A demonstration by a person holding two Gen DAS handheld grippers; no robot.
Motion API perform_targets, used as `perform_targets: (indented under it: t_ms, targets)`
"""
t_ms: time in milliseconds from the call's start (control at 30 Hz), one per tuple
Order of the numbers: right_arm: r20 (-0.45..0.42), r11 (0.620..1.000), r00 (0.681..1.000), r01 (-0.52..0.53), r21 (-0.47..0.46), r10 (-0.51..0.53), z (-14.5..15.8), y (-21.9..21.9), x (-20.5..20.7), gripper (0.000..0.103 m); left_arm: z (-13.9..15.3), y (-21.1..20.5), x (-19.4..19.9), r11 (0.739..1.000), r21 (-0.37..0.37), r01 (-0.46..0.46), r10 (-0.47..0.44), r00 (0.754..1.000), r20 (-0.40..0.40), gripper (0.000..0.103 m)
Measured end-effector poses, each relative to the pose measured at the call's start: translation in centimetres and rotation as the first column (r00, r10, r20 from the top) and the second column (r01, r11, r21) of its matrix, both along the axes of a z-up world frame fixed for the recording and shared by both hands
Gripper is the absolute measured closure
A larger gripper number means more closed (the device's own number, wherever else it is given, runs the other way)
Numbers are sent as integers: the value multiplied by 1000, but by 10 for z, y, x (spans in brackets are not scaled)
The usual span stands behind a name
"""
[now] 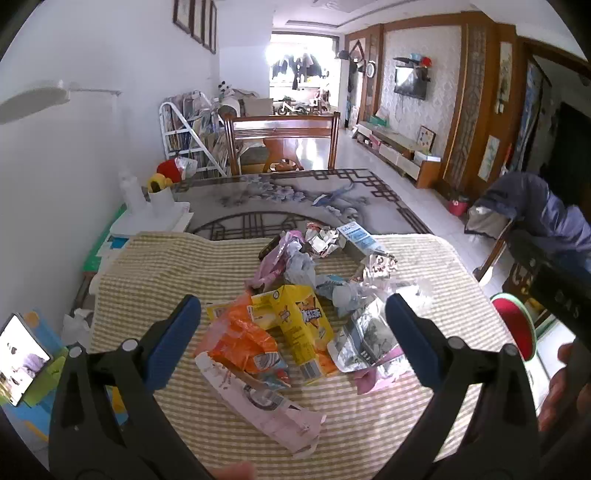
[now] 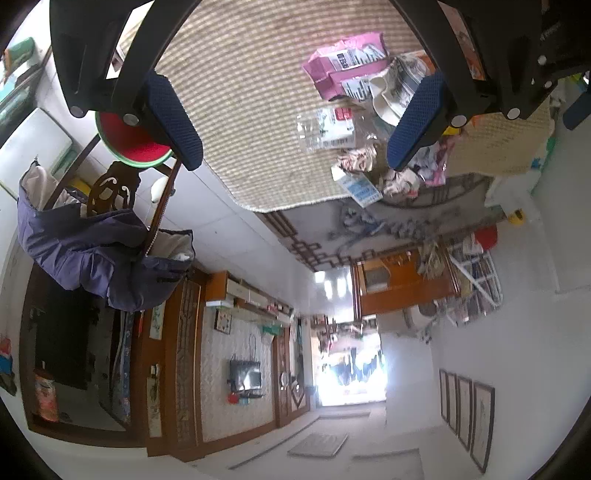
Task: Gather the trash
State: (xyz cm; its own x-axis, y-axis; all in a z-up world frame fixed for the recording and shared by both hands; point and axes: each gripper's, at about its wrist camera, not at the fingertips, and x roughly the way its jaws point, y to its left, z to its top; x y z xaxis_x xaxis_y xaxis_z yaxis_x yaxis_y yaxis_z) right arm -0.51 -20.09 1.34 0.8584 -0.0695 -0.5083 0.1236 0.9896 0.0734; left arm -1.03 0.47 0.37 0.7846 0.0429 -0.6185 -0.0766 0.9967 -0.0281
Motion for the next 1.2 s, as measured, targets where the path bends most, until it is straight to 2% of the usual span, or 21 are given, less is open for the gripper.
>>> perform_targets:
  t_ms: [100,167,233,333,400,700,1200]
  targets:
    - [25,1000,1000,4,8,-5,2,-1,-3,7,0,4,1,1000,-6,4,-4,1000,22,5]
    - [17,1000,1000,-6,4,6,2,-1,-3,7,0,8,-1,999,-45,-2,4,999,54,5]
    - [15,1000,1000,-6,-5,6,1,-1,-3,7,2,11,0,997,-71,-2,6,999,53,5]
    - [8,1000,1000,-9,-4,9,0,0,-2,7,3,8,4,999,-39,16,-15,1000,21,5]
    - [2,1000,1000,-11,-4,11,-1,1,1,7,2,8,5,1000,-13,-5,5,1000,19,5]
    - [-16,1000,1000,-20,-15,20,-6,8,11,7,-2,19,8,999,-41,-24,24,1000,-2,5]
    - [-22,1000,1000,-14,-15,14,-10,11,16,7,-7,25,17,999,-38,-26,25,999,-23,5]
